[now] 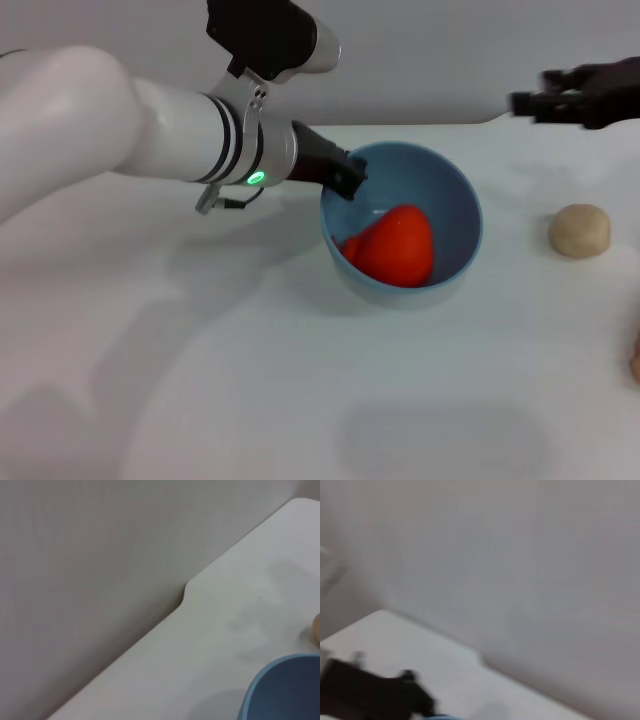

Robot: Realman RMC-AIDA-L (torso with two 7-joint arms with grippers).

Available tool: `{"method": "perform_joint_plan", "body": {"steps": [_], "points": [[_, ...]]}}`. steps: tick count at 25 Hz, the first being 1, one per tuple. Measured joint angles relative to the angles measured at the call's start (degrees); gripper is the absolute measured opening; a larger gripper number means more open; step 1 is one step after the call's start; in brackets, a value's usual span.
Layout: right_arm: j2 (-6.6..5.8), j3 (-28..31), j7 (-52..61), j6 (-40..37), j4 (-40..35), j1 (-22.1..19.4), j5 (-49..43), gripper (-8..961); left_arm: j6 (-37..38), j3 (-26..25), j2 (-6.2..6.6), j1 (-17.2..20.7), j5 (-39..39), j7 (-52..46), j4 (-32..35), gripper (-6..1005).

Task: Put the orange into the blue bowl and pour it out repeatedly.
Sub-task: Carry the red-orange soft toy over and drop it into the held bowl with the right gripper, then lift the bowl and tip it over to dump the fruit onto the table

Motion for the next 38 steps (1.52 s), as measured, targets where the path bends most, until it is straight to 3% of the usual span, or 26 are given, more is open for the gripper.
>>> {"method": "perform_joint_plan", "body": {"steps": [5,8,19,24,26,33,38], "points": [[0.38,3.22,-7.92,4.15,1.8,-6.65,7.38,612,-4.07,1.25,-0.07,0.13,1.94,4.04,2.56,-2],[0.34,5.03,-10.53,5.61,5.27,-9.41,10.98,613,-7.83,3.41,-0.08,0.5,7.58,5.47,5.13,-1],[0.06,11.64,-18.82,6.24,15.23,-11.8,15.5,612,-16.61,14.7,-0.35,2.28,32.84,8.65,12.3,-1],[0.15,12.89,-19.7,6.3,16.38,-11.81,15.6,612,-20.95,20.21,-0.27,5.71,33.47,20.93,15.27,-1],[0.15,13.09,-19.74,6.19,16.63,-11.67,15.64,612,-27.59,23.49,-0.41,9.99,33.54,32.56,16.81,-1],[0.05,13.21,-19.82,6.33,17.18,-11.12,16.34,612,-38.35,26.27,-0.54,15.02,33.64,43.07,17.82,-1],[0.06,13.3,-19.89,7.17,17.78,-10.87,16.45,613,-48.84,28.28,-0.48,16.79,33.68,47.31,14.52,-1]]}}
